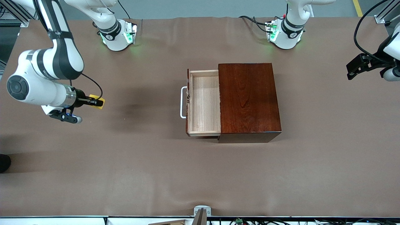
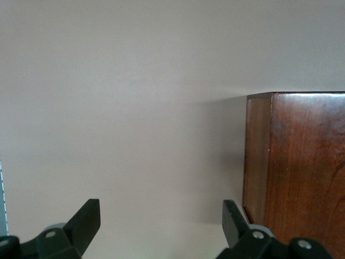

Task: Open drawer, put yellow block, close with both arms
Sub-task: 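Lift the yellow cube with the right gripper and carry it toward the drawer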

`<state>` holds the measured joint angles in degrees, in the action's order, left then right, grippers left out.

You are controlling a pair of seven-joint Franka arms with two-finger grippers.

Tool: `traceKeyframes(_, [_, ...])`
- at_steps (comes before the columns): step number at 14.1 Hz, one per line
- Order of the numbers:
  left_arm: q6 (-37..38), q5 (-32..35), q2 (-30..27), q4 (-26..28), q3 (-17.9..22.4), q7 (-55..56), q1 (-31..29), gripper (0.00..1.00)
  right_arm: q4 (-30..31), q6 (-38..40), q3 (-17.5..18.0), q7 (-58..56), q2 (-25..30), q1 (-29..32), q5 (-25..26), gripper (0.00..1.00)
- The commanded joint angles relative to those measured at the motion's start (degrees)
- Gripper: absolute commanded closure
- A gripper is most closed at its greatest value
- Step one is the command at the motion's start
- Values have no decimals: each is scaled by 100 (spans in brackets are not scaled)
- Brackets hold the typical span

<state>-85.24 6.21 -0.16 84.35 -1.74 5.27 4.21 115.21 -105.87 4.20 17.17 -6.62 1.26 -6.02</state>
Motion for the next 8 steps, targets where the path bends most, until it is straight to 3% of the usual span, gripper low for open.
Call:
traceKeyframes(1, [-19, -129, -142, 134, 7, -132, -52, 0, -42, 417, 11, 679, 354, -231, -83, 90])
traceKeyframes(4, [-1, -111, -142, 169, 7, -132, -52, 0, -104, 568, 11, 2056, 513, -827, -92, 91])
traceKeyframes(6, [-27, -111, -133, 161, 7, -132, -52, 0, -322, 707, 2, 3165, 540, -1336, -83, 100])
traceKeyframes(8, [-159, -111, -63, 160, -2, -132, -43, 0, -455, 726, 2, 3939, 496, -1654, -83, 100])
